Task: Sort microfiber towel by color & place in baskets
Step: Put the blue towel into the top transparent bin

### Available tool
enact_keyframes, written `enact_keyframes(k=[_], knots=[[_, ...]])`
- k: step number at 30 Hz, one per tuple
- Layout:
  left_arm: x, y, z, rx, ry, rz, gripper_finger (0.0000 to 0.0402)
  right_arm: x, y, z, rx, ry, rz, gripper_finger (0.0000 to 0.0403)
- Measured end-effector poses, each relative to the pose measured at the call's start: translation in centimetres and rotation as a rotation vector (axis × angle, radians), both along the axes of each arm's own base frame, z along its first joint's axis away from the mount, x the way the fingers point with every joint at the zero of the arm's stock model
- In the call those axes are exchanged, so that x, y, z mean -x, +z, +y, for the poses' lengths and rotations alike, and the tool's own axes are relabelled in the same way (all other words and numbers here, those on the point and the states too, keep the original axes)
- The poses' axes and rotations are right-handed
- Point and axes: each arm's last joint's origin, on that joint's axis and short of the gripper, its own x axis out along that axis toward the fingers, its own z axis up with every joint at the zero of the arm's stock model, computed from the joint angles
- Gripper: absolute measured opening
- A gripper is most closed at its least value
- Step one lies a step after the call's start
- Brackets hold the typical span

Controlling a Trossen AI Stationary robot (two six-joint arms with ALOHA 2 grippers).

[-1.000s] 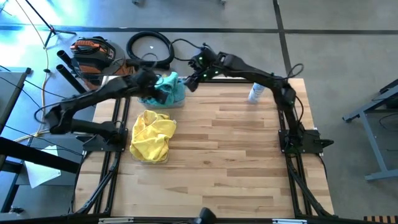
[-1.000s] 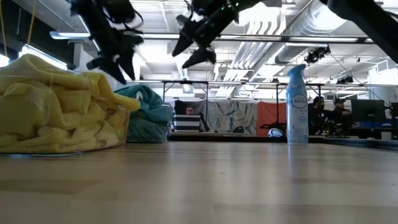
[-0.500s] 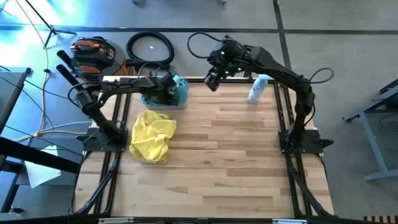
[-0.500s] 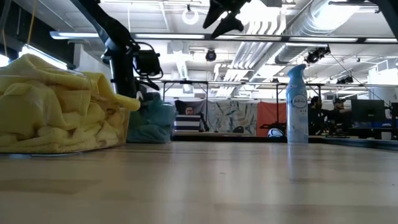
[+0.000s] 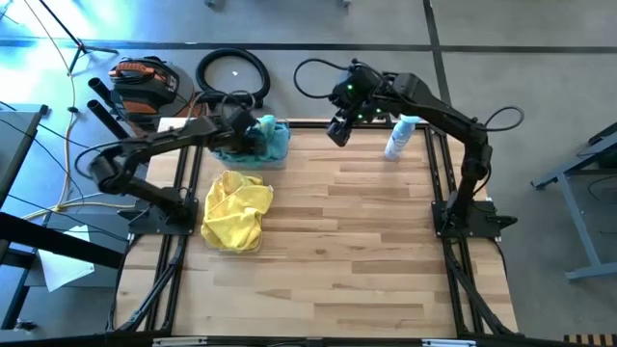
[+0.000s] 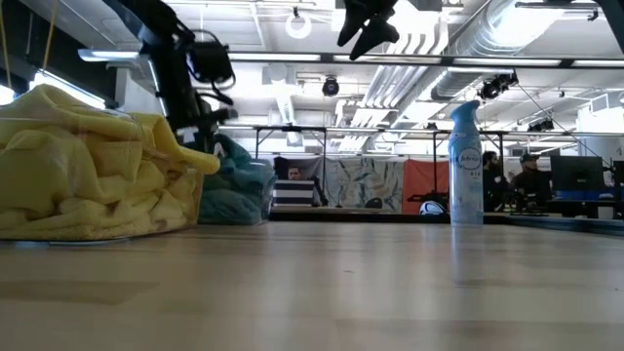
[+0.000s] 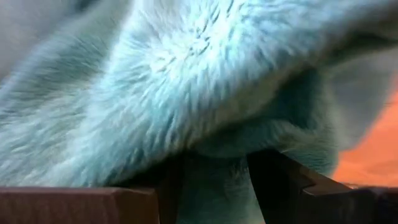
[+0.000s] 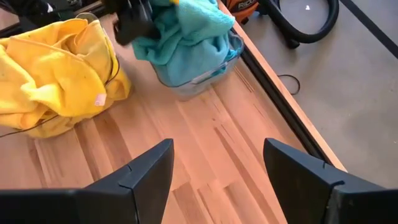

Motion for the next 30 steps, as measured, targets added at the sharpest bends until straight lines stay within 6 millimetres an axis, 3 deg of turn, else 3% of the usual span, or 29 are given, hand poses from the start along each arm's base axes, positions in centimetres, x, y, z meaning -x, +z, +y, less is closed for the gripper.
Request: enact_keyframes(k=[5, 11, 18, 22, 30], knots=[[1.2, 2.6, -0.9, -0.059, 0.022, -0.101, 0.0161, 0.0, 0.0, 0.0, 0.0, 0.001, 0.001, 0.0242], [1.9, 4.4, -1.5, -0.109, 0.025, -0.185, 0.0161, 0.0, 0.0, 0.0, -0.001, -0.001, 0.001, 0.0242], [0.6, 5.8, -0.4, -0.266, -0.031, -0.326, 0.0161, 0.0, 0.0, 0.0, -0.011, -0.014, -0.005, 0.0242], [0.6, 4.1, 1.0, -0.223, 0.001, -0.249, 0.0161, -0.1, 0.1, 0.0, -0.011, -0.022, -0.022, 0.0242], [-0.7, -2.2, 3.6, -0.057, -0.037, -0.023, 0.0161, -0.3, 0.2, -0.1, -0.011, -0.034, -0.049, 0.0242]])
